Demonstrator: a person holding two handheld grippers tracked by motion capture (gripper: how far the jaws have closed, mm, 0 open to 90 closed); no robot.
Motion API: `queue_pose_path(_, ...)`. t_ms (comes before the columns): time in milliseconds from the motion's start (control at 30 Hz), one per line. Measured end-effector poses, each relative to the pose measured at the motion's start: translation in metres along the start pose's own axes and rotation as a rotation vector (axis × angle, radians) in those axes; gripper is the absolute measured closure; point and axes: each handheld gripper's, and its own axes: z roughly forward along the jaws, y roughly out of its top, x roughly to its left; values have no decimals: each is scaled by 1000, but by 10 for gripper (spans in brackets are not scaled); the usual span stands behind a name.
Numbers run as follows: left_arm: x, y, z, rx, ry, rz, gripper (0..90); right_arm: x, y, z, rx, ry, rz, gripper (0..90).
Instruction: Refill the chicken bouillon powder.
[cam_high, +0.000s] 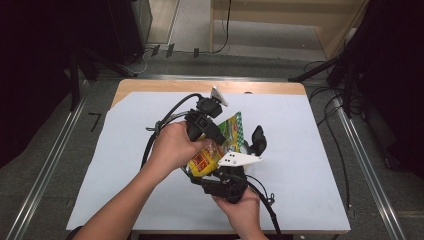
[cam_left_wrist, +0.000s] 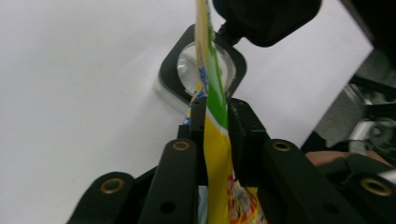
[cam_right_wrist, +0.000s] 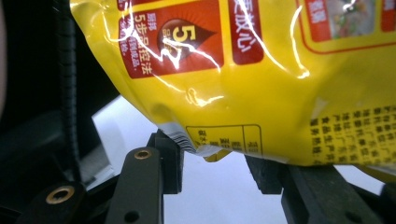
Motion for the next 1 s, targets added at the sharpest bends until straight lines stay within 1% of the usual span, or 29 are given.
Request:
queue_pose_path(33,2,1,-1,-4,-27,-3,802,-1,0,-1,-8,10,12,630)
queue_pose_path(67,5,1,-3,-7,-50,-5,794,-2,0,-2,-19,17,14,631)
queue_pose_path(100,6,2,-4,-13,-63,-5,787,-3,0,-4,-27,24,16,631)
queue_pose_path(167,8,2,-5,-23,-84,8,768,-5,1,-6,-40,47,38,632)
queue_pose_path(233,9,2,-6,-24,-98,17,747,-7,1,-8,-52,64,49,632)
queue_pose_path(300,9,3,-4,-22,-106,19,749,-8,2,-9,-61,76,52,632)
queue_pose_path(367,8,4,-1,-21,-104,30,742,-9,3,-11,-70,94,59,632)
queue_pose_path(433,5,5,2,-13,-85,37,744,-8,4,-11,-76,97,57,631)
queue_pose_path(500,2,6,4,-2,-56,37,778,-7,4,-11,-75,96,51,630)
queue_pose_path(567,0,6,4,7,-43,34,813,-6,4,-10,-71,92,46,629)
queue_pose_path(700,4,11,5,29,-39,20,839,-6,6,-12,-67,100,47,629)
queue_pose_path(800,9,16,6,48,-50,4,854,-7,7,-14,-69,102,54,629)
queue_pose_path(833,10,17,7,51,-53,-7,855,-8,8,-14,-69,103,55,629)
queue_pose_path(900,13,19,8,59,-63,-18,860,-8,10,-15,-67,96,54,629)
queue_pose_path(1000,16,21,9,59,-82,-40,860,-8,11,-17,-60,74,43,629)
